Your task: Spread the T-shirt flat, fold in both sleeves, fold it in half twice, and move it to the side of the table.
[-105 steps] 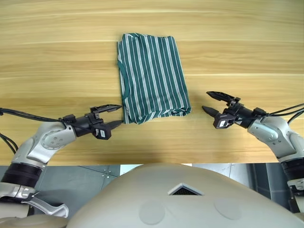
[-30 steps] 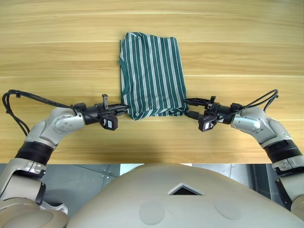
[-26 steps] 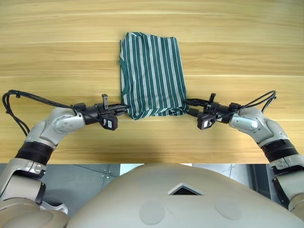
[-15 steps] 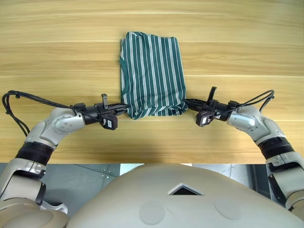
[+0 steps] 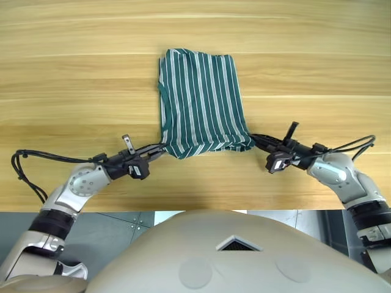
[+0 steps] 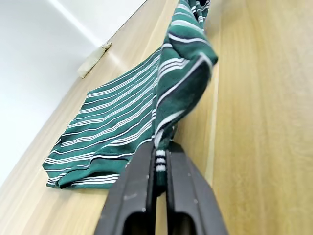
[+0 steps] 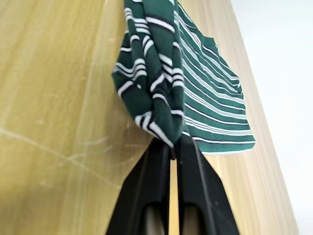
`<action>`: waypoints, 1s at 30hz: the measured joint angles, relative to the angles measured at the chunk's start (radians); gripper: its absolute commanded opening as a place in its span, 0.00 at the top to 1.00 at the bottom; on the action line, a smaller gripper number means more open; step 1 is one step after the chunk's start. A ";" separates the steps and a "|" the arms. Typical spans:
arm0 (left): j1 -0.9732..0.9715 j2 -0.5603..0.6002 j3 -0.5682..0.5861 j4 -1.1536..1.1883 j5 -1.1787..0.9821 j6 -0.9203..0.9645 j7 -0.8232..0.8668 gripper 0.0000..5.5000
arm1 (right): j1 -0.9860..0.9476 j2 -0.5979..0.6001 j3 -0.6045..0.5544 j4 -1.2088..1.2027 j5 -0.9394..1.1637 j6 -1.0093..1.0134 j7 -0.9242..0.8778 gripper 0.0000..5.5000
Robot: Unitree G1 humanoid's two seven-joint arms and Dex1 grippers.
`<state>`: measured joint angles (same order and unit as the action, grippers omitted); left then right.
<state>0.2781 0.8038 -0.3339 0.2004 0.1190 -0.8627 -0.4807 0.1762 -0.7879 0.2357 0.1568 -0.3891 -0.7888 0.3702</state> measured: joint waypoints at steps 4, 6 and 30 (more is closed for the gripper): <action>0.065 -0.014 0.012 -0.036 -0.025 0.007 0.000 0.98 | 0.085 -0.009 -0.036 -0.068 0.005 0.022 0.000 1.00; 0.103 -0.023 0.021 -0.071 -0.025 0.019 0.000 0.98 | 0.134 -0.010 -0.053 -0.131 0.012 0.038 0.001 1.00; -0.398 -0.318 0.149 0.247 0.192 0.174 0.217 0.98 | -0.398 0.270 0.008 0.234 -0.159 0.131 -0.203 1.00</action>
<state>-0.1203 0.4862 -0.1854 0.4476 0.3114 -0.6883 -0.2635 -0.2220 -0.5179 0.2437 0.3904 -0.5480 -0.6578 0.1677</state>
